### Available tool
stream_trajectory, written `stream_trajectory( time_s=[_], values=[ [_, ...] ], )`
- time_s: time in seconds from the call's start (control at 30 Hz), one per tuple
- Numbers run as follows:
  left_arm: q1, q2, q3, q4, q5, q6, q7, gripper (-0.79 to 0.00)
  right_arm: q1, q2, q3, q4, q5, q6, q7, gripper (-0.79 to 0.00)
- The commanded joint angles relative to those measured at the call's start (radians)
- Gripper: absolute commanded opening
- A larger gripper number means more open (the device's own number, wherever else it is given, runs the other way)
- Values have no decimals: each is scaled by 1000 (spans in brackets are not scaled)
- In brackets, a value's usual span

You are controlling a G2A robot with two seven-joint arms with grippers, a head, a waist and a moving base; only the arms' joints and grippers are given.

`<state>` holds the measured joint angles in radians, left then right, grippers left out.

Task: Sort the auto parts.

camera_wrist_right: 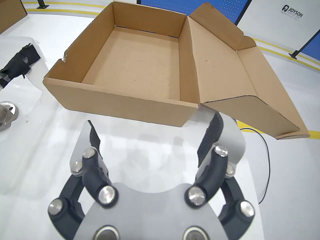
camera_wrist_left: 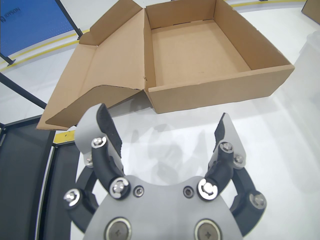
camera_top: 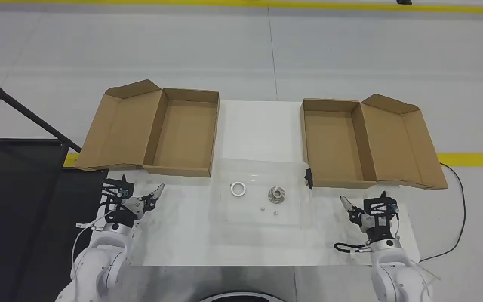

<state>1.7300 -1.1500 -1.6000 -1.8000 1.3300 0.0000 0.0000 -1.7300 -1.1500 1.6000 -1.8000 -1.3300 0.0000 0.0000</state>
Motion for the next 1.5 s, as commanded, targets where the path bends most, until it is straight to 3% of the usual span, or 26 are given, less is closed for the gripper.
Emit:
stream_trajectory(
  time_s=[0.0, 0.47, 0.6, 1.03, 1.47],
  values=[
    [0, 0, 0, 0, 0, 0, 0, -1, 0, 0, 0, 0, 0, 0, 0, 0],
    [1, -1, 0, 0, -4, -4, 9, 0, -1, 1, 2, -22, -10, -15, -3, 0],
    [6, -3, -9, -4, -18, -3, 22, 0, 1, 3, 21, -97, -16, -36, 96, 0],
    [14, -8, -20, -11, -42, -2, 28, 0, 73, 15, 19, -296, 40, -259, 372, 0],
    [14, -8, -20, -11, -42, -2, 28, 0, 73, 15, 19, -296, 40, -259, 372, 0]
  ],
)
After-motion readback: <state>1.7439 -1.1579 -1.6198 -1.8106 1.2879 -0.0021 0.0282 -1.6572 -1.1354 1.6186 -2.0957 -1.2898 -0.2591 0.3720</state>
